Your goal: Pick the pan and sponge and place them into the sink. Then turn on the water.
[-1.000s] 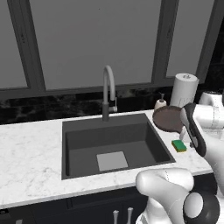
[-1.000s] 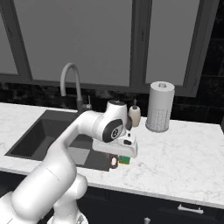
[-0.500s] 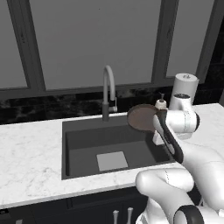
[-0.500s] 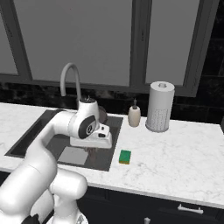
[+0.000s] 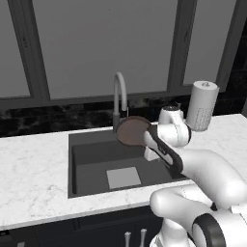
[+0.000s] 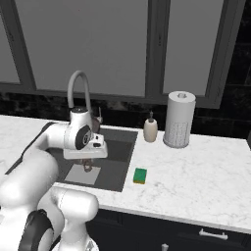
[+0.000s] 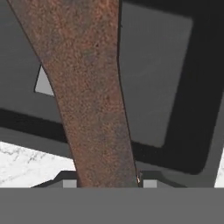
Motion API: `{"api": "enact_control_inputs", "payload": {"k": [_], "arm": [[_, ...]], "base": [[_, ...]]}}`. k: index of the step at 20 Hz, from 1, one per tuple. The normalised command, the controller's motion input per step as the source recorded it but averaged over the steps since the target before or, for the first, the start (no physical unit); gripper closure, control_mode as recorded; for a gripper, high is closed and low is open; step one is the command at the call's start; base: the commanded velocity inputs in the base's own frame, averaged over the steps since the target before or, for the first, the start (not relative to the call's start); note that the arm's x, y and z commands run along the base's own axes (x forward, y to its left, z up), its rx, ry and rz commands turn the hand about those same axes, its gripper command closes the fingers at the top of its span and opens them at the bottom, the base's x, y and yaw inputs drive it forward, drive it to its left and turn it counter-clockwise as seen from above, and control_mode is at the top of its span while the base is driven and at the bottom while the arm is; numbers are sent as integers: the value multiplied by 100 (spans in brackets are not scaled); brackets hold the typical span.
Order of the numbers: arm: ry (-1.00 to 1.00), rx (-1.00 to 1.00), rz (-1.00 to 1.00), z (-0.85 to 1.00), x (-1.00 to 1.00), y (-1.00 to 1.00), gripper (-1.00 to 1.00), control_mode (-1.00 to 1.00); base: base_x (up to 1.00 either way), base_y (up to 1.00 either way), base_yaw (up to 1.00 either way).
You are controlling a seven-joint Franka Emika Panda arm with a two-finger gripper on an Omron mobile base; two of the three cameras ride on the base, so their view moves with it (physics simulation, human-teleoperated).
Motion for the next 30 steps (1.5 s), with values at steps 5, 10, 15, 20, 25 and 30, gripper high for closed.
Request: {"api": "enact_control_inputs", "payload": {"k": [5,10,15,20,25,30], "arm": [[0,0,1,-34,46,38,100,-100],[0,0,12,-63,48,1,100,-100],[0,0,25,-55,35,-8,100,-100],[0,0,20,-30,38,0,100,-100],[0,0,13,-31,42,0,100,-100],[0,0,20,-53,41,0,100,-100]], "base": [[0,0,0],[0,0,0],[0,0,0],[0,0,0],[0,0,0],[0,0,0]]}}
